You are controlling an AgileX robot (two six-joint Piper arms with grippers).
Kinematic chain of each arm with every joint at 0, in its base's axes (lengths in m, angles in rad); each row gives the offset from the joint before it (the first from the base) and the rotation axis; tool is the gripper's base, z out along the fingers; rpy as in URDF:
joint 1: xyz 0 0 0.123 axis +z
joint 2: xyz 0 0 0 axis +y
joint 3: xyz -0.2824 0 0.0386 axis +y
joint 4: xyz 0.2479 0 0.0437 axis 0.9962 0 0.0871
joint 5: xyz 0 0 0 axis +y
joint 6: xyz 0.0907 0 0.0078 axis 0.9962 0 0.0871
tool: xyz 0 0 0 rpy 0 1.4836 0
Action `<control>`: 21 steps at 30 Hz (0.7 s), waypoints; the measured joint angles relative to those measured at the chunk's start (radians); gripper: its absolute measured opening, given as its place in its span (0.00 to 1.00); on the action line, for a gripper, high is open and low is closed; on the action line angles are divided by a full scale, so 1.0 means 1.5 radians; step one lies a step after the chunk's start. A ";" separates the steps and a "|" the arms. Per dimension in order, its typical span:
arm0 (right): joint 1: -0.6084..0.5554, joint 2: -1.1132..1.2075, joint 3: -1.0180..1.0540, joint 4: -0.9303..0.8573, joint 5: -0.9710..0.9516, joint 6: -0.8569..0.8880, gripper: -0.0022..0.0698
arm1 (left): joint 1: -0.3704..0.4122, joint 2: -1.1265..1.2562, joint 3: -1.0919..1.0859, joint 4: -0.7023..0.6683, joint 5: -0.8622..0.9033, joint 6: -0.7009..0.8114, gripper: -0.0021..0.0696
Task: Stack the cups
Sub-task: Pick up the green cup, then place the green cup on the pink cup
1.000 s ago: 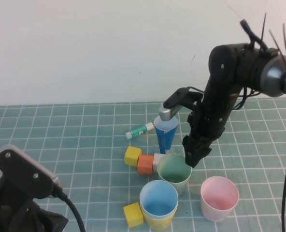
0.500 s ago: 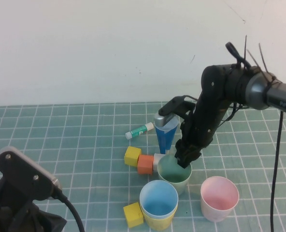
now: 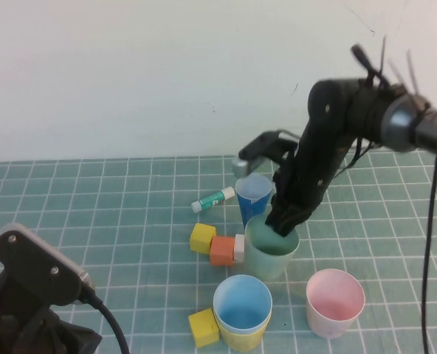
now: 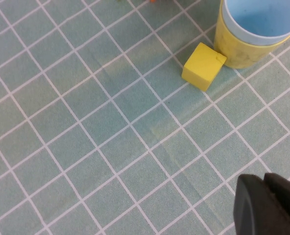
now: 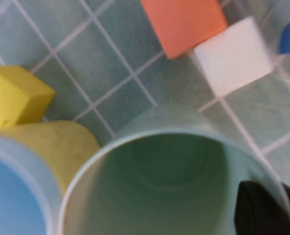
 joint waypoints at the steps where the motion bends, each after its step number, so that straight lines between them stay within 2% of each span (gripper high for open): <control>1: 0.000 -0.014 -0.004 -0.009 0.013 0.000 0.05 | 0.000 0.000 0.000 0.000 0.000 0.000 0.03; 5: 0.002 -0.079 -0.010 -0.074 0.075 0.000 0.05 | 0.000 0.000 0.000 0.003 0.000 0.000 0.03; 12: 0.002 -0.210 0.032 -0.133 0.093 0.016 0.05 | 0.000 0.000 0.000 0.003 0.000 0.000 0.03; 21: 0.003 -0.315 0.253 -0.133 0.059 0.036 0.05 | 0.000 0.000 0.000 0.003 -0.007 -0.002 0.03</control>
